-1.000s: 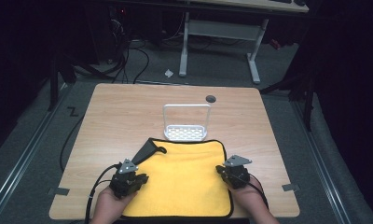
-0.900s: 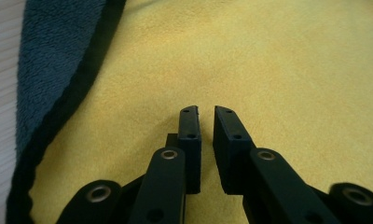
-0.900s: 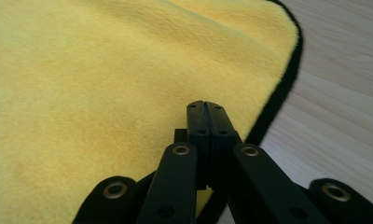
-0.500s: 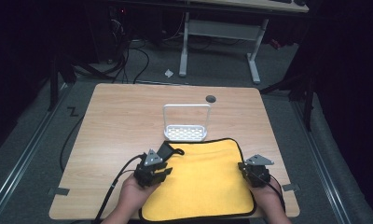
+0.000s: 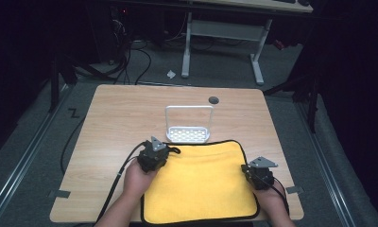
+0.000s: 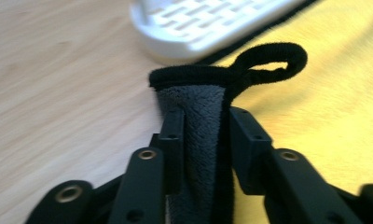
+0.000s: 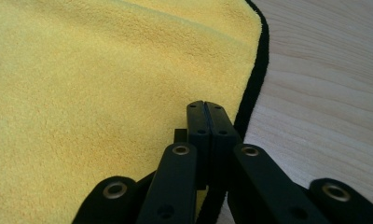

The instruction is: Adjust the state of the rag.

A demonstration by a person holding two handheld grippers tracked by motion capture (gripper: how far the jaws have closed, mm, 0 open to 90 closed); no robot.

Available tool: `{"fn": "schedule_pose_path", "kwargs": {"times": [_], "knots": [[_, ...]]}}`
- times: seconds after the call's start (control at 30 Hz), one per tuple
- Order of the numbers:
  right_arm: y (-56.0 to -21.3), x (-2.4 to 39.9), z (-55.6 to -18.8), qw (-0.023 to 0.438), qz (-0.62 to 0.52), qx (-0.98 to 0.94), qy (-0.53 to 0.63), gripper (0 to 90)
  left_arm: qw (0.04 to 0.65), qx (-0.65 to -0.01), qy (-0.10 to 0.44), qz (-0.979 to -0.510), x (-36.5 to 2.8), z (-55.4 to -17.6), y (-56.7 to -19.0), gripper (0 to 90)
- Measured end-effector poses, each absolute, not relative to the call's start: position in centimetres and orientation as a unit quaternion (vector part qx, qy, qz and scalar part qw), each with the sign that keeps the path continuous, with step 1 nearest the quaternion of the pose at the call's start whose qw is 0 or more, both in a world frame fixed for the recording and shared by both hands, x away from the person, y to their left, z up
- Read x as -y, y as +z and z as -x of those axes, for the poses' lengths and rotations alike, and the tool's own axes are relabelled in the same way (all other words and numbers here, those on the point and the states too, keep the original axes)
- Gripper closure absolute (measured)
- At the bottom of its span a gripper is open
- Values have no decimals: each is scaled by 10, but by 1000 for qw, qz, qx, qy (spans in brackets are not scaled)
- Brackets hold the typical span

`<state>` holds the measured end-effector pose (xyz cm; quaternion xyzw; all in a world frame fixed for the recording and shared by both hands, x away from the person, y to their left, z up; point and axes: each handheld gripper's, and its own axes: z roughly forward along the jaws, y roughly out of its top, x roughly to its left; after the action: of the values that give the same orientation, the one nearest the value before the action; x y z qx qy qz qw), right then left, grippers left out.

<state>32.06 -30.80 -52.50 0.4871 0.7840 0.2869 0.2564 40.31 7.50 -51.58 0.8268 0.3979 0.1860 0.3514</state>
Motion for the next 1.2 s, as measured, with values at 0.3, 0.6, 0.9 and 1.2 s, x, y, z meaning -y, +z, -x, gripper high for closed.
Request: {"fn": "schedule_pose_path", "kwargs": {"times": [0.3,0.6,0.9,1.2], "knots": [[-525,308,-321,258,-489,-782,287,900,413,-466,102,-776,-136,-418,-520,632],[-526,306,-323,263,-492,-779,285,900,430,-472,79,-765,-135,-420,-534,546],[-526,302,-328,273,-493,-777,280,900,397,-462,152,-778,-126,-420,-535,854],[-519,294,-325,260,-498,-767,310,844,438,-470,102,-760,-138,-430,-537,860]]}}
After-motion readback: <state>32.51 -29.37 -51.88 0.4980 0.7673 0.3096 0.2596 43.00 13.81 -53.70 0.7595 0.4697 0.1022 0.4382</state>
